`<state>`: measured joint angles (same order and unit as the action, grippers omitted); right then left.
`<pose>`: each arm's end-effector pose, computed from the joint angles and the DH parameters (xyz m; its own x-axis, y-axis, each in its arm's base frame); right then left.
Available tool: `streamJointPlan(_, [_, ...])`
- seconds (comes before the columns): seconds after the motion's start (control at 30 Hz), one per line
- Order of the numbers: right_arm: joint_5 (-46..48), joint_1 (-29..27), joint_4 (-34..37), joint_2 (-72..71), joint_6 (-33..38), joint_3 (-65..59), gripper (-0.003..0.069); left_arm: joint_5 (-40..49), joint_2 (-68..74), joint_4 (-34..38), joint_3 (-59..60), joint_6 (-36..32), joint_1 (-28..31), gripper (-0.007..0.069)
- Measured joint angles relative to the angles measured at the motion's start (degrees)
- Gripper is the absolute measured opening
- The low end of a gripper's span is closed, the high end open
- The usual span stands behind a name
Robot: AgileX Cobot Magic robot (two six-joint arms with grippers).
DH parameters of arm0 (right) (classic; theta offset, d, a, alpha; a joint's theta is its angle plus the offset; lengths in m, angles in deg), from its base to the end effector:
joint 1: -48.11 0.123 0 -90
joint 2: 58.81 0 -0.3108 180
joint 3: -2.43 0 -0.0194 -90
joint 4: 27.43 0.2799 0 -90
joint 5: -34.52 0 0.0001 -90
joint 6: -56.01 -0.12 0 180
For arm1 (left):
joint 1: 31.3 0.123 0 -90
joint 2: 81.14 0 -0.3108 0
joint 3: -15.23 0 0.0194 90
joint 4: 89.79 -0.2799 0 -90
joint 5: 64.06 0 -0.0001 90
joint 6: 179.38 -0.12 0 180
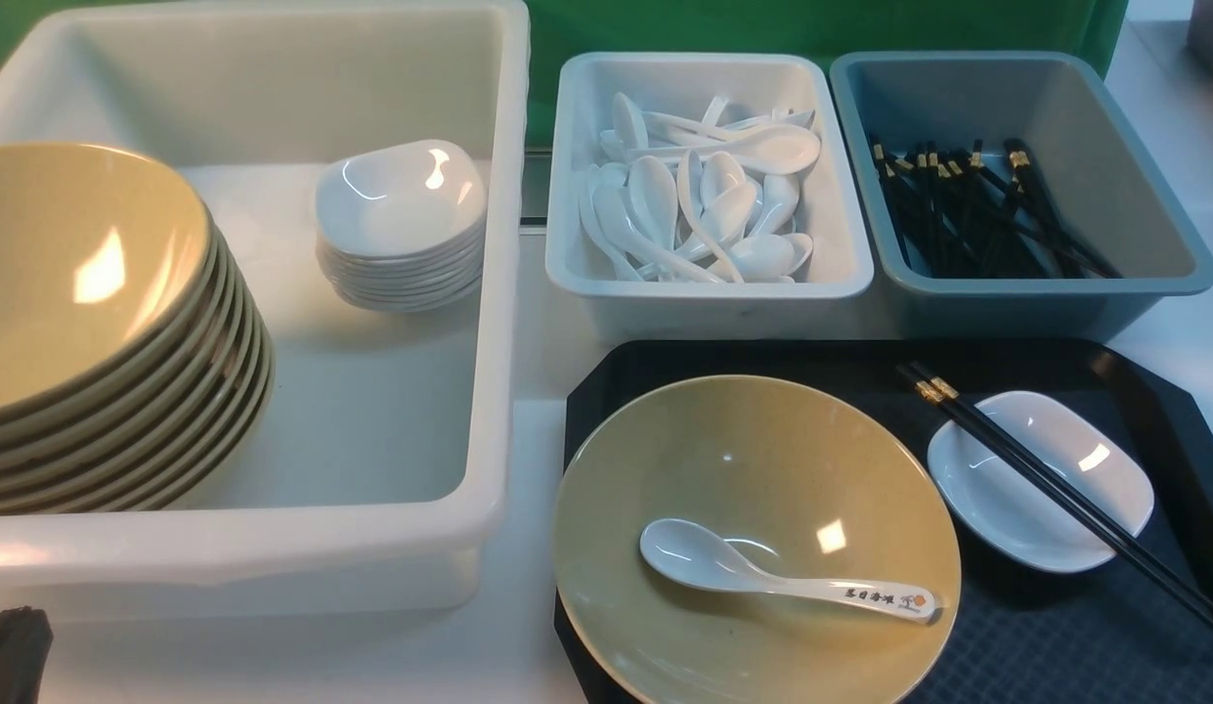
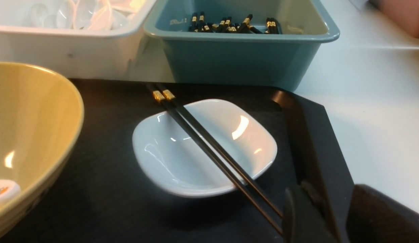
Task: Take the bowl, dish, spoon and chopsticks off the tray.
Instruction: Use the right arm to grab the chopsticks
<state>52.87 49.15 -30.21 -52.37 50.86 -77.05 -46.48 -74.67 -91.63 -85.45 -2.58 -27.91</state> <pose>0.0853 -0.0003 0.1675 -0.2460 0.0393 -0.9685 0.0074 0.9992 0.0387 0.0854 0.0062 0.1701 -0.2357 0.0725 -0.9691 -0.0484 0.9951 0.0863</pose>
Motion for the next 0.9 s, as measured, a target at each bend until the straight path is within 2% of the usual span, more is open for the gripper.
streamJointPlan(0.23, [-0.05, 0.0, 0.0, 0.0, 0.0, 0.0, 0.0238, -0.66, 0.0, -0.13, 0.0, 0.22, 0.0, -0.0008])
streamJointPlan(0.37, [-0.05, 0.0, 0.0, 0.0, -0.17, 0.0, 0.0238, -3.61, 0.0, 3.18, 0.0, 0.98, 0.0, -0.0008])
streamJointPlan(0.47, [-0.05, 0.0, 0.92, 0.0, -4.45, 0.0, 0.0238, -6.02, -0.02, 13.76, 0.0, 6.79, 0.0, -0.0008])
streamJointPlan(0.5, [-0.05, 0.0, 2.78, 0.0, -8.87, 0.0, 0.0238, -6.56, -0.07, 21.22, 0.0, 10.49, 0.0, -0.0008])
streamJointPlan(0.53, [-0.05, 0.0, 3.21, 0.0, -9.76, 0.0, 0.0238, -6.68, -0.07, 22.38, 0.0, 11.18, 0.0, -0.0008])
streamJointPlan(0.6, [-0.1, 0.0, 10.55, 0.0, -23.84, 0.0, 0.0238, -7.22, -0.09, 37.64, 0.0, 19.86, 0.0, -0.0008])
streamJointPlan(0.67, [-0.1, 0.0, 17.45, 0.0, -38.46, 0.0, 0.0238, -7.73, -0.09, 47.52, 0.0, 24.55, 0.0, -0.0008])
streamJointPlan(0.73, [-0.1, 0.0, 19.14, 0.0, -43.74, 0.0, 0.0238, -7.99, -0.09, 51.15, 0.0, 25.52, 0.0, -0.0008])
streamJointPlan(0.8, [-0.1, 0.0, 19.97, 0.0, -45.14, 0.0, 0.0238, -8.14, -0.09, 53.06, 0.0, 25.44, 0.0, -0.0008])
streamJointPlan(0.9, [-0.16, 0.0, 20.29, 0.0, -41.72, 0.0, 0.0238, -8.39, -0.09, 55.31, 0.0, 25.04, 0.0, -0.0008])
